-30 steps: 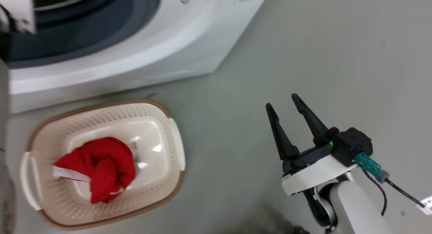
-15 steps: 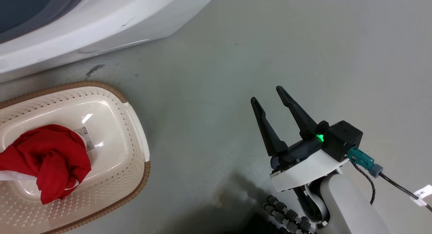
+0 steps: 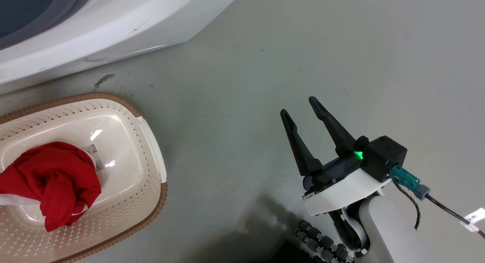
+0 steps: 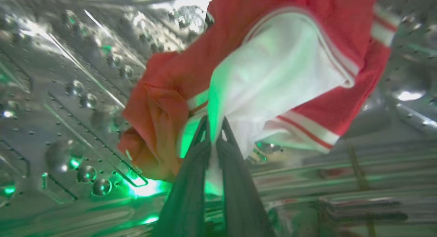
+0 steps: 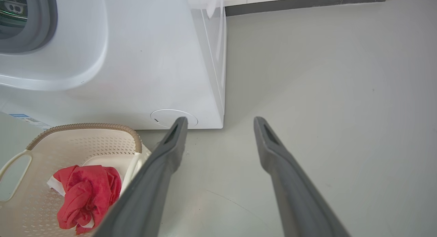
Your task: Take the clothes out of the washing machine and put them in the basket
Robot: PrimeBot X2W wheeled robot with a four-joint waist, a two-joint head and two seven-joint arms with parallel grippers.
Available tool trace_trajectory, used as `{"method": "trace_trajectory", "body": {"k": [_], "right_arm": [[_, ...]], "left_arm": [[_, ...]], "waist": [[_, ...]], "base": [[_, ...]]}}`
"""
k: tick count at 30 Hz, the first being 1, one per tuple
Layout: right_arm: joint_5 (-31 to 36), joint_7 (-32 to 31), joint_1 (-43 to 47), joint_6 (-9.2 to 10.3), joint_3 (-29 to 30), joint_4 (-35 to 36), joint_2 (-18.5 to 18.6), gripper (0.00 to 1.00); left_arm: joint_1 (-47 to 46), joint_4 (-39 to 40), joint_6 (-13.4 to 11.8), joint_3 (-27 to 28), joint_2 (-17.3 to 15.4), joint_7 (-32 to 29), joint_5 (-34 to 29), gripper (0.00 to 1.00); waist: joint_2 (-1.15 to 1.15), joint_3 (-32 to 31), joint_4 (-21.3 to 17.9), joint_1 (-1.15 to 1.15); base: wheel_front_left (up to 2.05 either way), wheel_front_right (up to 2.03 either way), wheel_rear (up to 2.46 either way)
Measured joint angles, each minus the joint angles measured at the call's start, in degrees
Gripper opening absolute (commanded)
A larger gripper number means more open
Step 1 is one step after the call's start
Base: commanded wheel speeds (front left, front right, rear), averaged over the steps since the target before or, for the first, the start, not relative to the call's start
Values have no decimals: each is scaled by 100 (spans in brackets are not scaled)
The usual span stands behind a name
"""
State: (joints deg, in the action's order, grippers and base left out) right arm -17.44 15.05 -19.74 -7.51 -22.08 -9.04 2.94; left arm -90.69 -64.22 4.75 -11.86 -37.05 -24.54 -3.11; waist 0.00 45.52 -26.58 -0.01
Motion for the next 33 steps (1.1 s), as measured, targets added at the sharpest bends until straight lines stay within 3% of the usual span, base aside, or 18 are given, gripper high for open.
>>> {"method": "trace_trajectory", "body": {"k": [7, 14, 24, 33], "right_arm": [[65, 1, -1, 1, 92, -90, -1, 100], [301, 3, 38, 0, 335, -278, -4, 100], [658, -58, 476, 1, 638, -633, -9, 100], [813, -319, 938, 0, 888, -567, -8, 100]], "left_arm": [[504, 508, -279, 125, 200, 884, 264, 0], [1456, 651, -493, 412, 678, 2125, 755, 0], [2856, 597, -533, 621, 1401, 3528, 1294, 0], [4102, 1200, -467, 839, 1846, 3933, 1707, 0]], "waist": [[0, -216, 89, 0], [0, -788, 285, 1], [0, -2066, 665, 1], [0, -3091, 1059, 2]], "base": [[0, 0, 0], [0, 0, 0], [0, 0, 0], [0, 0, 0]]}}
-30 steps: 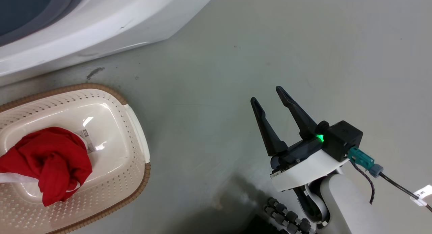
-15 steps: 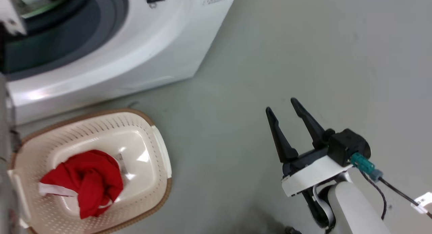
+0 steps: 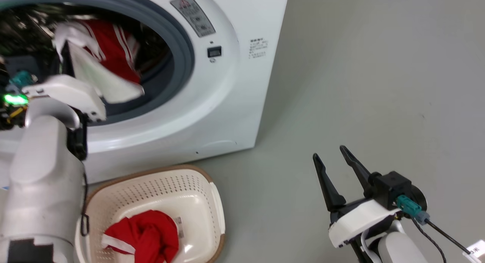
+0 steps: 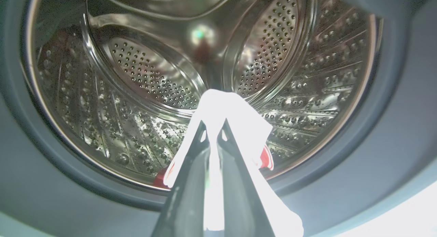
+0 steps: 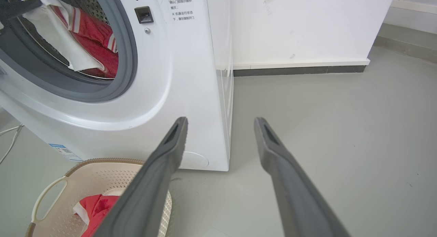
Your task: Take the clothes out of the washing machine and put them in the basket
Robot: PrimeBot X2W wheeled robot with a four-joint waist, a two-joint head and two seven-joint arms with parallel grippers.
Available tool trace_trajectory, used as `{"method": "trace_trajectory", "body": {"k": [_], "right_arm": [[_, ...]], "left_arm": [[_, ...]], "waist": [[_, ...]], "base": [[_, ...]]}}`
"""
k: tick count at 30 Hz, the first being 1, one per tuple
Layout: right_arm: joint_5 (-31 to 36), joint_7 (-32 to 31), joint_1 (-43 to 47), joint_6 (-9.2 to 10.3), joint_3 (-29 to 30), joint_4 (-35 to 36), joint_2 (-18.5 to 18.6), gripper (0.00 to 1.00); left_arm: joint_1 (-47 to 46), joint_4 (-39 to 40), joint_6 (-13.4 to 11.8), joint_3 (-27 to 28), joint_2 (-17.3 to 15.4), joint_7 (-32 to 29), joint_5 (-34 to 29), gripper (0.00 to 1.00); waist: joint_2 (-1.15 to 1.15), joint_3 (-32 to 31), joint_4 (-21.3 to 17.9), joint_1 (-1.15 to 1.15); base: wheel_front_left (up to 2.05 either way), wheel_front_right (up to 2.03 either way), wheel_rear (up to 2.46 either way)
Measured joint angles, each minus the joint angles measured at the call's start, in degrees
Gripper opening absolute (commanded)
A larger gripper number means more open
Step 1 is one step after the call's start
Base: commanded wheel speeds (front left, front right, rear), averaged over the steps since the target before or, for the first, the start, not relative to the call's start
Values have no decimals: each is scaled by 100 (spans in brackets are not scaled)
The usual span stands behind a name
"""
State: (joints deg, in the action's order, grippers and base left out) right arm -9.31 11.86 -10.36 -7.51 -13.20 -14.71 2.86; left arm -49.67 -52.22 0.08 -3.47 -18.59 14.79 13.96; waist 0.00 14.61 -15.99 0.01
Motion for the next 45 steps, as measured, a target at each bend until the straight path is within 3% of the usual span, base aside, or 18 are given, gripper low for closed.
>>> {"method": "trace_trajectory", "body": {"k": [11, 21, 23, 28, 32, 36, 38, 39, 45], "right_arm": [[133, -286, 533, 1, 314, 298, 1, 100], [186, -463, 834, 1, 426, 515, 1, 100], [215, -514, 898, 1, 448, 579, 1, 100], [237, -579, 975, 1, 445, 670, 1, 100], [287, -636, 999, 1, 453, 753, 1, 100], [323, -662, 1000, 1, 467, 851, 2, 100], [332, -669, 954, 1, 455, 896, 1, 100], [356, -655, 777, 1, 432, 950, 2, 100], [360, -602, 381, 1, 341, 1026, 2, 100]], "left_arm": [[1484, 2179, 83, 245, 409, 11, 193, 0], [2770, 4281, -156, 230, 711, 20, 138, 0], [3245, 5016, -257, 168, 790, -90, 110, 0], [4010, 5655, -376, 60, 868, -360, 97, 0], [4633, 5699, -467, -9, 1026, -513, 226, 0], [4975, 5247, -437, -163, 1166, -555, 358, 0], [4992, 4860, -359, -226, 1222, -504, 447, 0], [4882, 4140, -249, -331, 1283, -371, 517, 0], [3854, 2824, -24, -495, 1394, -113, 545, 0]], "waist": [[0, -801, 537, 1], [0, -1179, 903, 1], [0, -1260, 983, 1], [0, -1284, 1059, 0], [0, -1197, 1128, 0], [0, -1015, 1185, 0], [0, -879, 1206, -1], [0, -606, 1220, -1], [0, 125, 1203, -2]], "base": [[0, 0, 0], [0, 0, 0], [0, 0, 0], [0, 0, 0], [0, 0, 0], [0, 0, 0], [0, 0, 0], [0, 0, 0], [0, 0, 0]]}}
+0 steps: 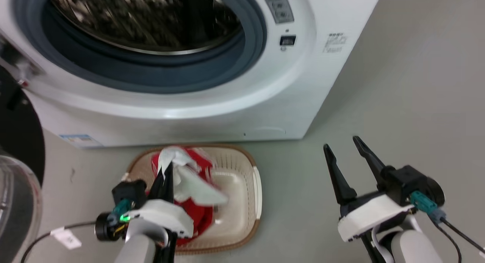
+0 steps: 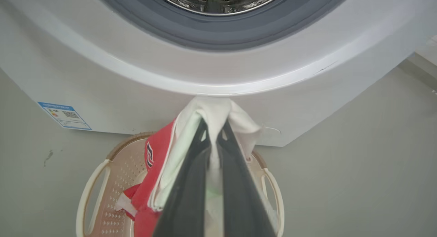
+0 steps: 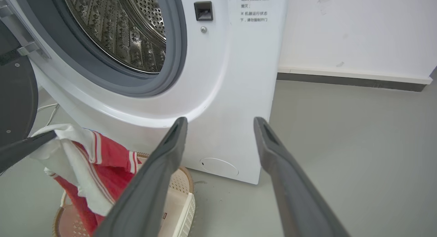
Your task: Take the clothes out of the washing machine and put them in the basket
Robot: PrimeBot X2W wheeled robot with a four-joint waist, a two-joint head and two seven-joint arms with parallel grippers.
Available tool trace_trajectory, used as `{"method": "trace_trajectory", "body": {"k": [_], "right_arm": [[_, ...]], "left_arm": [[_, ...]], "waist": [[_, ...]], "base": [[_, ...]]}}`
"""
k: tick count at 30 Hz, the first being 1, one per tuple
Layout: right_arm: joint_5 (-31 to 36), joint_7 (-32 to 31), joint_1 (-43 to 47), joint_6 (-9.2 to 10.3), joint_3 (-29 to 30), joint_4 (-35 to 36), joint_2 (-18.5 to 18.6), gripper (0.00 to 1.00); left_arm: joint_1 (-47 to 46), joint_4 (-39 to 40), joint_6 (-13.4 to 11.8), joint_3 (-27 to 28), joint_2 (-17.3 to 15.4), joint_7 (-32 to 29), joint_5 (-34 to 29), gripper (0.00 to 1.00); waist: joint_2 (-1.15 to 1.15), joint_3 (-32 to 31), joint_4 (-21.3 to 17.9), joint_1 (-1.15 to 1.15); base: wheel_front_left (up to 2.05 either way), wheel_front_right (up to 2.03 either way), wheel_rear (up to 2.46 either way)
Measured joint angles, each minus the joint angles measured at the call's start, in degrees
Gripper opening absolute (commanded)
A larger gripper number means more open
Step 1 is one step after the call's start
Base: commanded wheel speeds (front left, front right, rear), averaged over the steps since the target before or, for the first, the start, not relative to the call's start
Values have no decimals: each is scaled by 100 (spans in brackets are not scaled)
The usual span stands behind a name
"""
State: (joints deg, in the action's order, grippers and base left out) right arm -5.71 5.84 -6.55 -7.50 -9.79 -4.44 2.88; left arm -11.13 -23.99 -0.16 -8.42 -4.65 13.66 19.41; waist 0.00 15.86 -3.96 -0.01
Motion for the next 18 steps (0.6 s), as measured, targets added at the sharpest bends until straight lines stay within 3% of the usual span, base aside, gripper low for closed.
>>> {"method": "trace_trajectory", "body": {"k": [10, 18], "right_arm": [[-31, 259, -687, 0, -241, -147, 2, 100], [-250, 517, -1079, 0, -690, -376, 4, 100]], "left_arm": [[-1690, -2283, 167, 22, 27, 121, -53, 0], [-2286, -3913, 164, 276, -73, 124, 156, 0]], "waist": [[0, 1387, -212, -1], [0, 2052, -654, -1]], "base": [[0, 0, 0], [0, 0, 0]]}}
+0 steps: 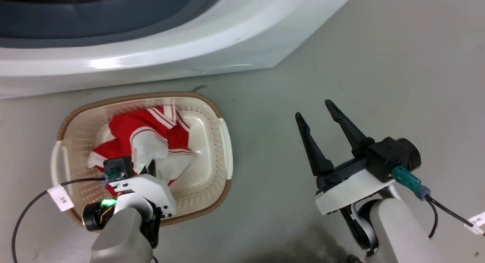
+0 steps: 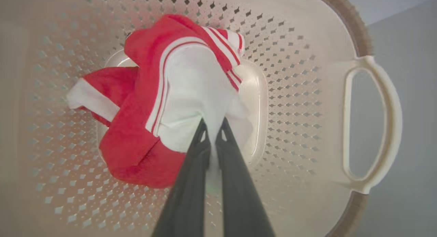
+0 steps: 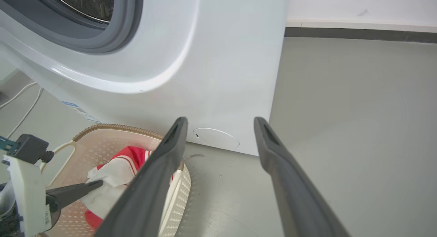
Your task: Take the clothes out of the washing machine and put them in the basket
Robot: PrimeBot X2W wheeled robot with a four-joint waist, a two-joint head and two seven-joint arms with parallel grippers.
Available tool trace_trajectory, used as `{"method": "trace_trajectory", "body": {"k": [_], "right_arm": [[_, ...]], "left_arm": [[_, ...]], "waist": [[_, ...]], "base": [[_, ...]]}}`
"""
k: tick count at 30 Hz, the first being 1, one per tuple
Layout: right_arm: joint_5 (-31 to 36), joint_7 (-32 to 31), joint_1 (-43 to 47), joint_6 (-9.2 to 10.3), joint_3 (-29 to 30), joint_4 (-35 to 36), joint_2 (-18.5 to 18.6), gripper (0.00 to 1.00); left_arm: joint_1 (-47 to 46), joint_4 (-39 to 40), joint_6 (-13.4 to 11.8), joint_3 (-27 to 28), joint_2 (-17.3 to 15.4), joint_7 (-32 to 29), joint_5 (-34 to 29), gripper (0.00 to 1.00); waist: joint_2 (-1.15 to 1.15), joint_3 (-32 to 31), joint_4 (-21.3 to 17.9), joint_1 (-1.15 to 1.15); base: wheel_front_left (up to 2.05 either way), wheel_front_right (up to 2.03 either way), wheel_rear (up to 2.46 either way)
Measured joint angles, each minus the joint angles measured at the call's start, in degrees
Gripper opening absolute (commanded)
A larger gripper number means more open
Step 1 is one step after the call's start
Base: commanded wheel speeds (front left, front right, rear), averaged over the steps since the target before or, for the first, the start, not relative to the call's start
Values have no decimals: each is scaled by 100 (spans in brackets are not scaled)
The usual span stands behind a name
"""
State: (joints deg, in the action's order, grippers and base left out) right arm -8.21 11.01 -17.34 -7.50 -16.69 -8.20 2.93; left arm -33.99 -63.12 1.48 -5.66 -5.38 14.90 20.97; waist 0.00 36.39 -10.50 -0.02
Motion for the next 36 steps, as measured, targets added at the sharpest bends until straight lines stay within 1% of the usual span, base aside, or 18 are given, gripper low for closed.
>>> {"method": "trace_trajectory", "body": {"k": [5, 8, 9, 10, 13, 17, 22, 28, 36], "right_arm": [[-46, 118, -130, -1, -56, -135, -1, 100], [-65, 166, -141, -1, -40, -263, -1, 100], [-35, 213, -151, -1, 26, -397, -2, 100], [-22, 219, -151, -1, 52, -447, -3, 100], [71, 246, -114, -1, 149, -569, -5, 100], [240, 232, 104, -1, 359, -699, -8, 100], [382, 142, 426, -1, 662, -638, -9, 100], [578, -49, 854, -1, 1018, -411, -7, 100], [690, -247, 1289, -1, 1272, -64, -8, 100]], "left_arm": [[-183, -604, -74, 138, -99, 11, 147, 0], [-192, -733, -60, 194, -129, 15, 201, 0], [-162, -513, 43, 260, -103, 15, 249, 47], [-111, -396, 47, 274, -96, 16, 236, 100], [199, -53, 54, 334, -15, 16, 178, 100], [694, 455, 55, 446, 77, 16, 36, 100], [1235, 1236, 51, 599, 143, 16, -221, 100], [1828, 2694, -20, 745, 212, 16, -704, 100], [2320, 4285, -47, 766, 240, 16, -1205, 100]], "waist": [[0, 312, -242, 0], [0, 385, -318, 0], [0, 286, -307, 1], [0, 221, -296, 1], [0, -76, -242, 1], [0, -653, -99, 1], [0, -1420, 104, 3], [0, -2221, 362, 3], [0, -2946, 669, 3]], "base": [[0, 0, 0], [0, 0, 0], [0, 0, 0], [0, 0, 0], [0, 0, 0], [0, 0, 0], [0, 0, 0], [0, 0, 0], [0, 0, 0]]}}
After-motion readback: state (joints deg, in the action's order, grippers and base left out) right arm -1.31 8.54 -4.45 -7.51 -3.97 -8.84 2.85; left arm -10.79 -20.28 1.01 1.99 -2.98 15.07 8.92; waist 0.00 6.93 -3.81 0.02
